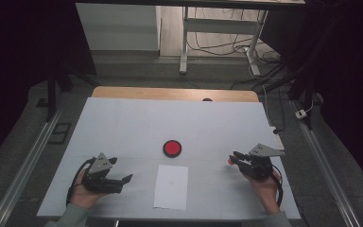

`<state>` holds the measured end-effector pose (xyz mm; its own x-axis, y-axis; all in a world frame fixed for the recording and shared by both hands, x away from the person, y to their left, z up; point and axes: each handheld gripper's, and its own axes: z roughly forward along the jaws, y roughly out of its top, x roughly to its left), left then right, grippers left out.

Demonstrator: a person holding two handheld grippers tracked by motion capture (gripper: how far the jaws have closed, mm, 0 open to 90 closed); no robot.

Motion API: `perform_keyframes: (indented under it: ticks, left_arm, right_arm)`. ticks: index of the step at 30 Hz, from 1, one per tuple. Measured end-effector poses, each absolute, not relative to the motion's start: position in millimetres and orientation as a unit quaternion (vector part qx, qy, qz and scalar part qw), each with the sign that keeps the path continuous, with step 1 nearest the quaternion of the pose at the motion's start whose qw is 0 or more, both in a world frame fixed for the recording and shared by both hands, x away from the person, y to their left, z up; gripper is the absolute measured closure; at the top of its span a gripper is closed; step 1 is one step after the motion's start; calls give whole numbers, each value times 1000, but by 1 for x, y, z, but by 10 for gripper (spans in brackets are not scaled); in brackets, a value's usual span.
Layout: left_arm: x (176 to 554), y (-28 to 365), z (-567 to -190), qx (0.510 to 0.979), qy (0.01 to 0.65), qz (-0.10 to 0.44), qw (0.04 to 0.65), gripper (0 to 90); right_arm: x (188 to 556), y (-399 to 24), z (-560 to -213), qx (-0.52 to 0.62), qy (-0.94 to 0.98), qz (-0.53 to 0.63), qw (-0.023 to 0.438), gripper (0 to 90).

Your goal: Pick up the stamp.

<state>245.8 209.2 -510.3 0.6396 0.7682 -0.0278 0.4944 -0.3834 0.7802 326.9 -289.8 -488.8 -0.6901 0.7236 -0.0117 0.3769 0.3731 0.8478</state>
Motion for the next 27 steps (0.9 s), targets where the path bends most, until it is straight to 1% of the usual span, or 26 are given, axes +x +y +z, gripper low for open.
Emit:
perform_keyframes:
  ticks: [27]
  left_arm:
    - [246, 207, -511, 816, 385, 173, 395, 151]
  right_arm:
    - [317, -276, -475, 321, 792, 486, 184, 726]
